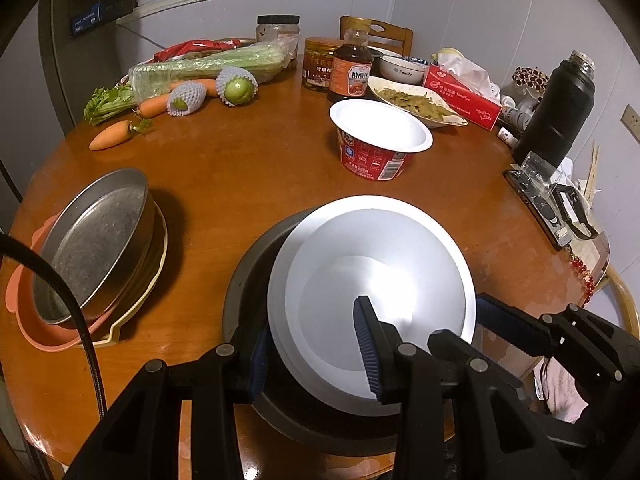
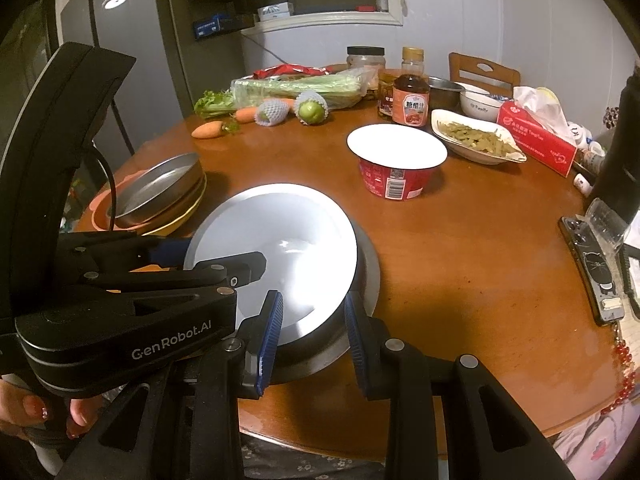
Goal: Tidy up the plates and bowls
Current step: 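Carry the white plate over the steel bowl and lower it in with the left tool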
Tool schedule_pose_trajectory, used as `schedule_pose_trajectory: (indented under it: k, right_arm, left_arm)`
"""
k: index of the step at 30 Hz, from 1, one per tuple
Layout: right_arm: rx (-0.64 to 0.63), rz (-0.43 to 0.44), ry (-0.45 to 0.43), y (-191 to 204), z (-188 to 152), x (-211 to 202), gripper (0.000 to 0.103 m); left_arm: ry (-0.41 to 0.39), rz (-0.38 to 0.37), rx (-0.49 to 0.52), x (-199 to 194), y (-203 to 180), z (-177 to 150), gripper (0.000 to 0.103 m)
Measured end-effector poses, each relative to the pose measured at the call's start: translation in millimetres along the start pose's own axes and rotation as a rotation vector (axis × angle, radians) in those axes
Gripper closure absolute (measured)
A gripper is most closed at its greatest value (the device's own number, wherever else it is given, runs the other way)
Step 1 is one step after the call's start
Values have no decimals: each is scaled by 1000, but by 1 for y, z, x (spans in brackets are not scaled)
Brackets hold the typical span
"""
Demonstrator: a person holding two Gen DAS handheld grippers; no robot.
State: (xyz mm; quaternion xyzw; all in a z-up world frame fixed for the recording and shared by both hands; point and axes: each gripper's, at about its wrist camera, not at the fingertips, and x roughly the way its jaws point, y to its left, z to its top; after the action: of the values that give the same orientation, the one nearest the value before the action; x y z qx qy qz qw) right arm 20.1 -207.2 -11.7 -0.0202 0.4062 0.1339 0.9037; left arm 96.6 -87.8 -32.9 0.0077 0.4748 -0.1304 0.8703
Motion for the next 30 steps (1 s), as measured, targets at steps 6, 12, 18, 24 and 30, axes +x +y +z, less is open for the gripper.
schedule_pose_trajectory:
  k: [6, 12, 18, 24, 30]
  right_arm:
    - [-11, -19, 0, 3, -1, 0, 70]
    - [-11, -26, -3, 4, -1, -1, 69]
    - [-10, -36, -5, 3, 0, -2, 66]
    - [-11, -37, -9, 3, 0, -3, 66]
    - [-2, -28, -5, 3, -1, -3, 65]
  left_arm:
    - [-3, 2, -4, 0, 1, 0, 64]
    - [-6, 7, -6, -1, 0, 0, 64]
    - [-6, 6, -9, -2, 1, -1, 64]
    - [-4, 3, -8, -1, 1, -1, 64]
    - [-1, 3, -12, -2, 1, -1, 63]
